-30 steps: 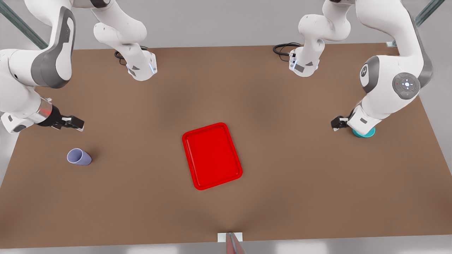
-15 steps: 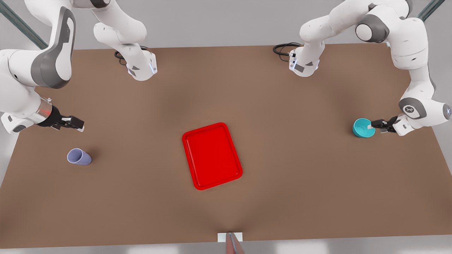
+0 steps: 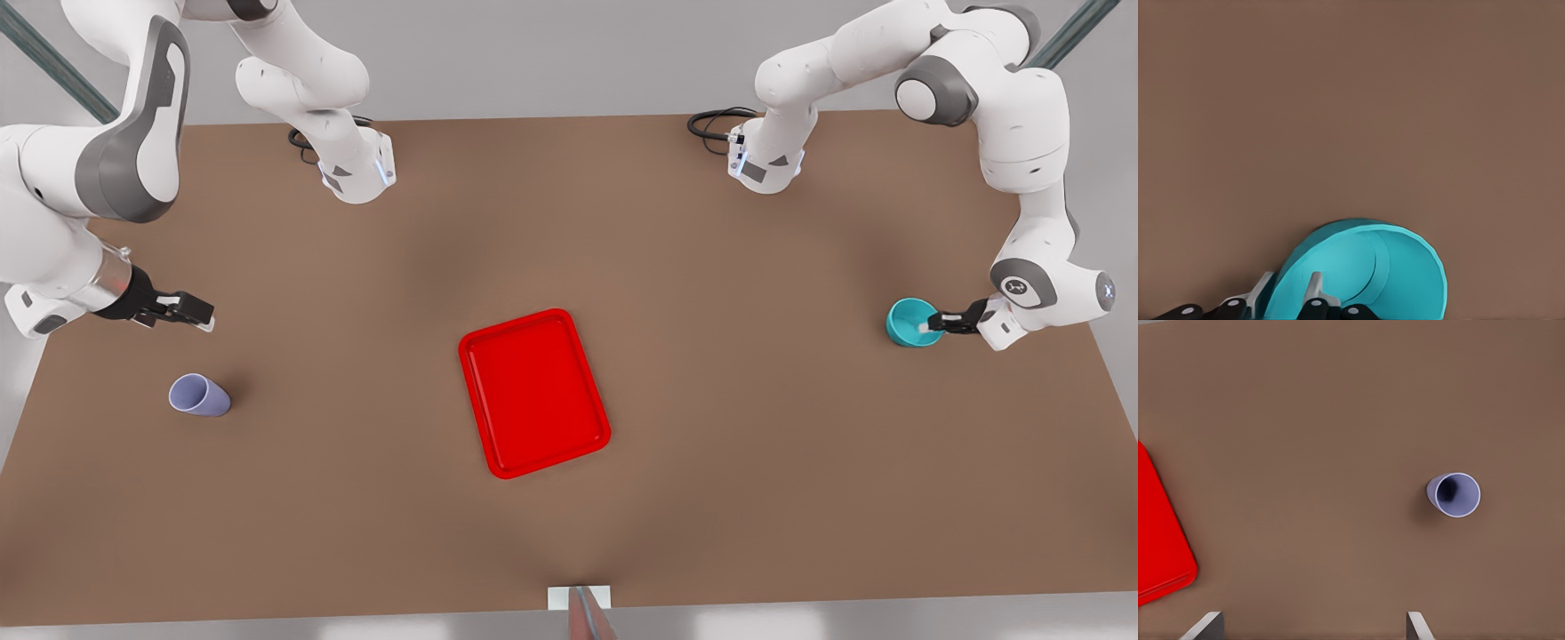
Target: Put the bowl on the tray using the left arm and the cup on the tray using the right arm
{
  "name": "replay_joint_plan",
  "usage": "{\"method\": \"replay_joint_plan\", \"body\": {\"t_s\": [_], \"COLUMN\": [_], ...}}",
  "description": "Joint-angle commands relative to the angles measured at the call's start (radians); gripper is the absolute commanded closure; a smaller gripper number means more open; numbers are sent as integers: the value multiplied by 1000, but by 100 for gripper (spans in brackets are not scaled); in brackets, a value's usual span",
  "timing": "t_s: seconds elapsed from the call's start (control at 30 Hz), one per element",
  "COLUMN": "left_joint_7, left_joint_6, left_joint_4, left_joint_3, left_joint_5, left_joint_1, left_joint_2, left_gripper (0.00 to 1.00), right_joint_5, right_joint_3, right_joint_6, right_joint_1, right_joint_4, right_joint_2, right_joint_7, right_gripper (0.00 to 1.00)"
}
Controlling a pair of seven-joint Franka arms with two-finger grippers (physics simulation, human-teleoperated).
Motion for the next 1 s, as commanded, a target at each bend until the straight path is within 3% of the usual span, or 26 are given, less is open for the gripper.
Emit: {"method": "replay_joint_plan", "body": {"t_s": [0.0, 0.27, 0.37, 0.43, 0.53, 0.57, 0.67, 0.87, 0.97], "left_joint_7": [-1, -79, -105, -253, -842, -1037, -1498, -1815, -1872], "left_joint_6": [0, 3, -26, -43, -40, -40, -43, 15, 55], "left_joint_4": [4, 7, 5, 5, 59, 122, 324, 656, 657], "left_joint_3": [0, -2, -5, -6, -12, -24, -230, -242, -244], "left_joint_5": [0, 11, 9, 9, 5, 3, 11, -2, -38], "left_joint_1": [0, 0, -54, -193, -566, -647, -664, -867, -916], "left_joint_2": [4, 2, -67, -140, -182, -171, -84, 188, 211], "left_gripper": [77, 79, 79, 79, 79, 79, 79, 79, 79], "right_joint_5": [0, 0, 0, 0, 0, 0, 0, 0, 0], "right_joint_3": [0, 0, 0, 0, -2, -2, -2, -2, -2], "right_joint_6": [0, 2, 0, -2, -8, -5, -5, -3, -3], "right_joint_1": [0, 0, 0, 0, -2, -2, -2, 0, 0], "right_joint_4": [0, 1, 1, 1, 1, 3, 1, 1, 1], "right_joint_2": [0, 6, 6, 6, 5, 5, 6, 6, 6], "right_joint_7": [0, 0, 0, 0, -2, -2, -2, -2, -2], "right_gripper": [0, 0, 0, 0, 0, 0, 0, 0, 0]}}
